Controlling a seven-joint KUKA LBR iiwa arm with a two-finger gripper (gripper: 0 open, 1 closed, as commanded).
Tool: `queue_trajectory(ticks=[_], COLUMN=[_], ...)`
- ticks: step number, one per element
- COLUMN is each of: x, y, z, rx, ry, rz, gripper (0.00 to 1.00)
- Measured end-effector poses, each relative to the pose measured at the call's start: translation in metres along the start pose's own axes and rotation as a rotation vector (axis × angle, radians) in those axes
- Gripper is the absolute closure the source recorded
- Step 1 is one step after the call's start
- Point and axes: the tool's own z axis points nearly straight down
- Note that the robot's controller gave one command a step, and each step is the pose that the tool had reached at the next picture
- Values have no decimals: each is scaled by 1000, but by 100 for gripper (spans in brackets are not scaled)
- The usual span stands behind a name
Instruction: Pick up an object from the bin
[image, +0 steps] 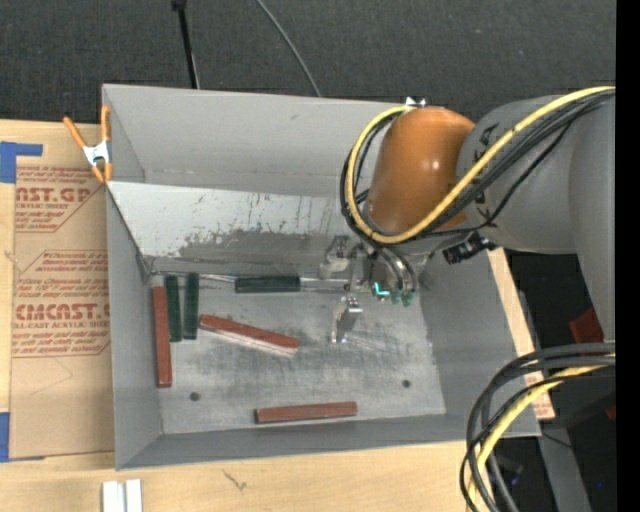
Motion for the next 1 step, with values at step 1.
queue_trajectory(ticks=[1], x=[-2], y=[0], z=[-4], rx=[0], ry=[-7], rz=[0], gripper=[0])
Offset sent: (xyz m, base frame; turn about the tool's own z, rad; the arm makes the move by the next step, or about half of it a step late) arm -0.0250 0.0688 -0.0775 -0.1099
